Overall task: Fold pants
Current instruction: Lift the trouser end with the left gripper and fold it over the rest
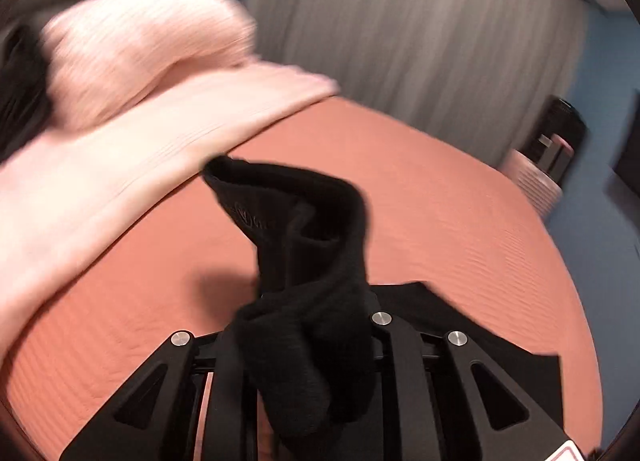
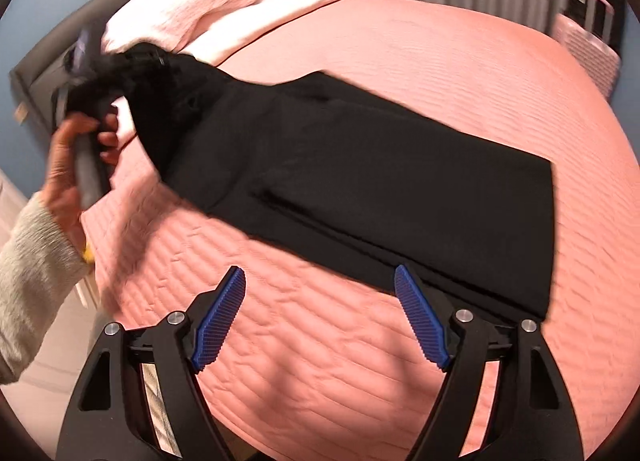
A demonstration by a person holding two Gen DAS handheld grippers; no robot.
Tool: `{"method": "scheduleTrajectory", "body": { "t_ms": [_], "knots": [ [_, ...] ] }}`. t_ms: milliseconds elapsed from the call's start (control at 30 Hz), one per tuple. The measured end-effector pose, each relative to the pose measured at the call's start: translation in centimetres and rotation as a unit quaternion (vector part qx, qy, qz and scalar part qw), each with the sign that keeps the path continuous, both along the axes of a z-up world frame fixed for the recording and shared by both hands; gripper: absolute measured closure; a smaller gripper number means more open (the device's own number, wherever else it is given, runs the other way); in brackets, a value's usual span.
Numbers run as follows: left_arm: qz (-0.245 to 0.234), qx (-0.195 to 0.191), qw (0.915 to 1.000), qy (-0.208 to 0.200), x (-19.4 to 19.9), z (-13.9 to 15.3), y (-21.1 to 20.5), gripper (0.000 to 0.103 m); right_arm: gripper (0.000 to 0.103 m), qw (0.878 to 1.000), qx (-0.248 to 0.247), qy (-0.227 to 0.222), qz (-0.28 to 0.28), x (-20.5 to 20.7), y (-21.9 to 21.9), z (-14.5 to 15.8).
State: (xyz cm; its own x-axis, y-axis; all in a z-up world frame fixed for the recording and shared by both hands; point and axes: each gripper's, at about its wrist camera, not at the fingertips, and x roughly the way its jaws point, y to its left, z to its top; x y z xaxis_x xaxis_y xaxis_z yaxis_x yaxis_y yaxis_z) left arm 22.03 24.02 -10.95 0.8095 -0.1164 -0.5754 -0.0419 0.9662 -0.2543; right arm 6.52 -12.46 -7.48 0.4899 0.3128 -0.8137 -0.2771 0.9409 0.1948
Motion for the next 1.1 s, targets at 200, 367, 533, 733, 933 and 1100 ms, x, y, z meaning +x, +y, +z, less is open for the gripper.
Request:
{"method": "scheduleTrajectory", "body": {
  "t_ms": [200,367,533,733,933,1100],
  "knots": [
    [-0.180,0.019,0.9835,0.005,-2.5,3.9,-18.9,0.088,0.027,0.994,0.018,-0.020,-0.110,-1.7,-9.4,1.2],
    [-0.256,0.059,0.9570,0.124,-3.6,-5.0,-34.3,0.086,0.027,0.979,0.042,-0.013,-0.197,-4.5,-18.1,0.5],
    [-0.209,0.221,0.9464,0.109,-7.2,-10.7,-42.9,0.081,0.027,0.966,0.068,-0.005,-0.248,-7.2,-24.8,-0.4],
    [-0.185,0.202,0.9538,0.125,-7.4,-8.5,-42.4,0.079,0.027,0.963,0.095,-0.006,-0.253,-6.0,-27.6,-1.3],
    [-0.214,0.219,0.9411,0.144,-6.2,-8.9,-41.6,0.076,0.034,0.974,0.072,-0.008,-0.216,-1.0,-25.2,-1.0],
    [-0.187,0.159,0.9588,0.142,-4.3,-7.7,-41.5,0.076,0.034,0.971,0.058,-0.027,-0.232,-0.4,-24.8,0.7]
  ]
}}
